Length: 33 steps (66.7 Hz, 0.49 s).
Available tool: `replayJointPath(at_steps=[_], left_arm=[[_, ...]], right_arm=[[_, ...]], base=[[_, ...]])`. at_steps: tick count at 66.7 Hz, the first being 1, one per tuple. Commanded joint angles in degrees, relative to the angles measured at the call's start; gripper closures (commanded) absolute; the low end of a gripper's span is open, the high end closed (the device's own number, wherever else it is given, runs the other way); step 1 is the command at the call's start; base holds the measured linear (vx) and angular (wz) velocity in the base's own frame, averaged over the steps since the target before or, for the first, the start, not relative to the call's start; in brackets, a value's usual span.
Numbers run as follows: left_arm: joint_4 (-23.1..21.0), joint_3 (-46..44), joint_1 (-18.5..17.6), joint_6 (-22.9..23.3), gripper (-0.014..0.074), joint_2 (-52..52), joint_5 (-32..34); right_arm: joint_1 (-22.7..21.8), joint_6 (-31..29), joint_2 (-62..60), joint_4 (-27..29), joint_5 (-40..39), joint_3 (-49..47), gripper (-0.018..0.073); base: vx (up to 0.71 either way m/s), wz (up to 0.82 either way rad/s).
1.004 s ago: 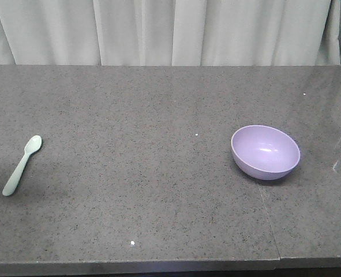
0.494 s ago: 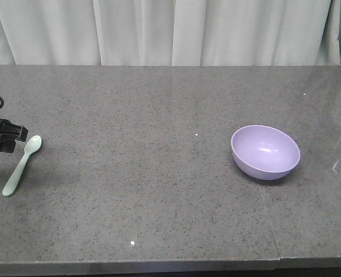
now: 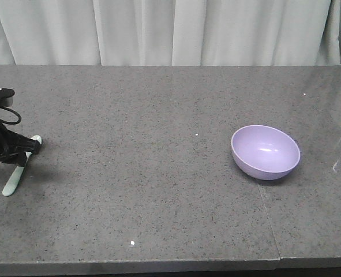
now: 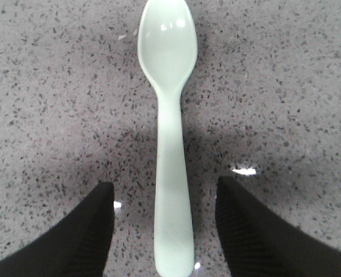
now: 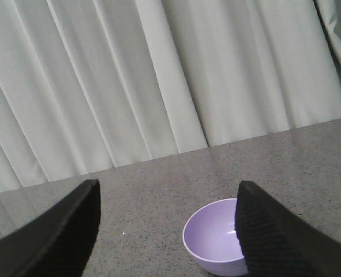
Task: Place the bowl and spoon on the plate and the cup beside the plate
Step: 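Lower the left gripper onto the mint spoon handle and close it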
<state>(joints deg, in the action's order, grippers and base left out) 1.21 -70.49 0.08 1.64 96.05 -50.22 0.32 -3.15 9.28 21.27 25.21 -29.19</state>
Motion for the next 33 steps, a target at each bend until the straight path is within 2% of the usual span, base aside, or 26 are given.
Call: replayJointPath(at_steps=[1,33], left_arm=[[-0.51,-1.73,-0.08,0.16,0.0207,-1.15,2.34],[-0.61,-2.24,-0.08,0.16,0.0207,3.03,3.18]], right_arm=[[0.11,-0.69,1.26,0.23,-3.42,-1.75,0.0069],[0.11,-0.69,1.26,0.28,-3.47,-1.75,0.0069]], base=[[0.00,0.00],[0.00,0.00]])
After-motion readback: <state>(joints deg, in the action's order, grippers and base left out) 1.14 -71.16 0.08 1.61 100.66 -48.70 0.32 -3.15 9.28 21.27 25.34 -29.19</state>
